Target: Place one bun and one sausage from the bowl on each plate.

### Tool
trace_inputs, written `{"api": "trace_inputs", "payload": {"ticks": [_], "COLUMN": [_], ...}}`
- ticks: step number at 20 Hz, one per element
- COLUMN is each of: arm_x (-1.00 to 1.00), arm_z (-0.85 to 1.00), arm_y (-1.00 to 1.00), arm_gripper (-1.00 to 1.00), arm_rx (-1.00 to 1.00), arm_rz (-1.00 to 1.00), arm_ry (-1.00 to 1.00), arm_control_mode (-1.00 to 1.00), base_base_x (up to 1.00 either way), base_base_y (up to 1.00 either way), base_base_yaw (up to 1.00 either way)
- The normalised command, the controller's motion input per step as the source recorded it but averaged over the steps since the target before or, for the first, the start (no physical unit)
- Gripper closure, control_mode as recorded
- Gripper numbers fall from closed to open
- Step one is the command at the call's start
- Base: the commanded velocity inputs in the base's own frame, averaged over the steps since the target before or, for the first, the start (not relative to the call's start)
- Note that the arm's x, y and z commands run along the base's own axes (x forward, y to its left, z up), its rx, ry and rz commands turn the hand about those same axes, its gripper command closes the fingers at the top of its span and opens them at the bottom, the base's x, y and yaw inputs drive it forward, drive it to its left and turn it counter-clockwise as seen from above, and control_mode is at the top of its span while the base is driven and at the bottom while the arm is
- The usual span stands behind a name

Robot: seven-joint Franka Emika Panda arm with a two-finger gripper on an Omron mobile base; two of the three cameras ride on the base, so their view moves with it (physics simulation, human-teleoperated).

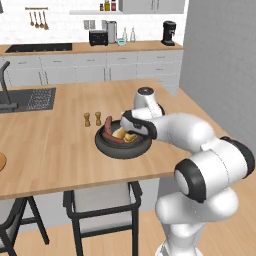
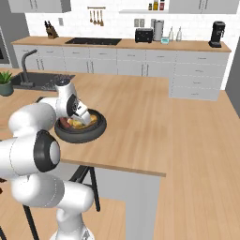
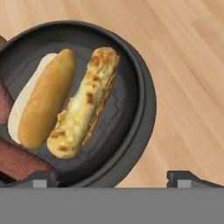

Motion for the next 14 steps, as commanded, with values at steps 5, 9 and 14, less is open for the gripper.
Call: {"api": "trace_inputs", "payload": {"ticks": [5, 9, 14], "arm_x": [0.44, 0.26, 0.29], "arm_z": [-0.34, -0.35, -0.29], "arm_y": [0.08, 0.0, 0.03], "arm_gripper": [-1.0, -1.0, -1.0], "arm_rx": [0.0, 0.0, 0.0], "arm_rz": [-0.01, 0.0, 0.0], "arm_ry": [0.0, 0.0, 0.0], "arm_control_mode": [-1.0, -1.0, -1.0], "base_base_x": [0.0, 0.0, 0.0], "base_base_y": [0.0, 0.0, 0.0], "base_base_yaw": [0.0, 0.0, 0.0]}}
